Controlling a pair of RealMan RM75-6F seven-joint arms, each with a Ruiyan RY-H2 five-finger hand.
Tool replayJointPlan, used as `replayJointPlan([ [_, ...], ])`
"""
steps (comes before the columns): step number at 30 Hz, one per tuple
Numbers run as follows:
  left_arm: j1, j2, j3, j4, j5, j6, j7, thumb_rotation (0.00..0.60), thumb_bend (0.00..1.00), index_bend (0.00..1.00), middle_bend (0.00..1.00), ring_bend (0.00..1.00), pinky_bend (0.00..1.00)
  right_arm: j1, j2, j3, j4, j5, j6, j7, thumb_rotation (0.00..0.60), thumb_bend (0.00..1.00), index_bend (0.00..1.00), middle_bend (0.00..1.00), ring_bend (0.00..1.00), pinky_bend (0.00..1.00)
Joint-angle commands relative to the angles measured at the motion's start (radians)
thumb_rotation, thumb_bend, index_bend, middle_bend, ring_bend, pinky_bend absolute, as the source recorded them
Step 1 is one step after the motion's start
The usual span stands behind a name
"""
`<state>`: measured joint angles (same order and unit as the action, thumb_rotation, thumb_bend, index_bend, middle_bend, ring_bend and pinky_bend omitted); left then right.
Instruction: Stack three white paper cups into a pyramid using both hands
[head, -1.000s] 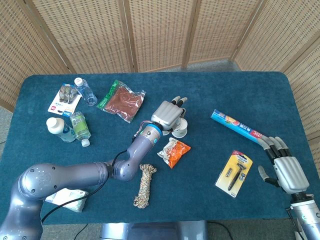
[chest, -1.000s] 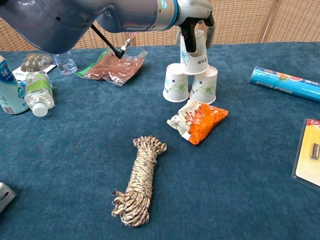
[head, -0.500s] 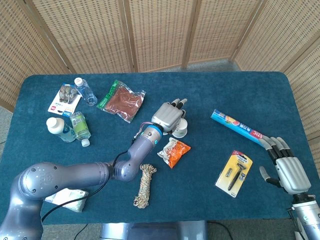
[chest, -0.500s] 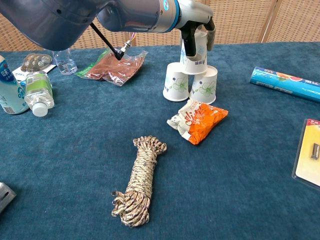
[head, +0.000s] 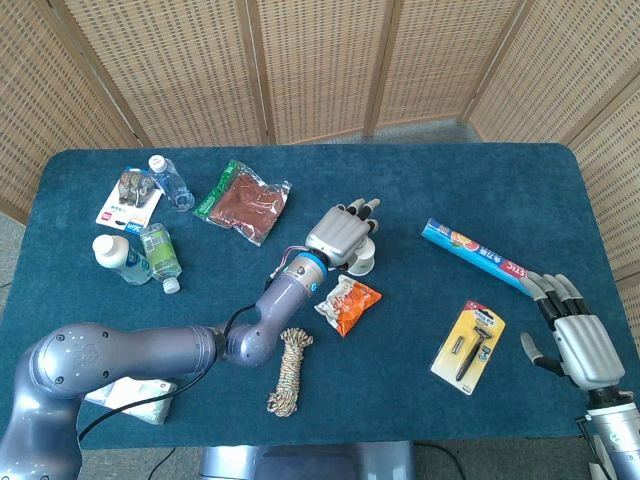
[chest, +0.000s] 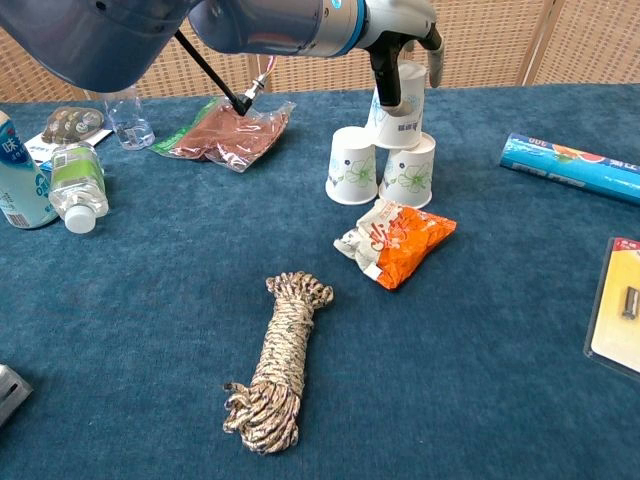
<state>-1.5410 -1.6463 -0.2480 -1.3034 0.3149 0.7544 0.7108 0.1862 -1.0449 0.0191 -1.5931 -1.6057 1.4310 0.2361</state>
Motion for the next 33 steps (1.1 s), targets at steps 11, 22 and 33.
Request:
replayJointPlan([
  [11,-0.010,0.018,0.010,-0.031,-0.025,0.006,-0.001,0.600,0.46,0.27,0.00,0.00,0.29,-0.005,0.001,0.001,0.005,0.003,-0.001,0.006,0.600,0.48,0.00,0.00,0.00,0.00],
  [22,-0.006,0.042,0.025,-0.061,-0.038,0.012,-0.005,0.600,0.46,0.28,0.00,0.00,0.29,-0.001,-0.006,0.004,0.005,0.005,-0.009,0.001,0.600,0.48,0.00,0.00,0.00,0.00],
  [33,-0.008,0.057,0.025,-0.080,-0.031,0.002,-0.026,0.600,0.46,0.14,0.00,0.00,0.23,-0.002,-0.002,0.006,0.000,0.005,-0.009,-0.002,0.600,0.49,0.00,0.00,0.00,0.00],
])
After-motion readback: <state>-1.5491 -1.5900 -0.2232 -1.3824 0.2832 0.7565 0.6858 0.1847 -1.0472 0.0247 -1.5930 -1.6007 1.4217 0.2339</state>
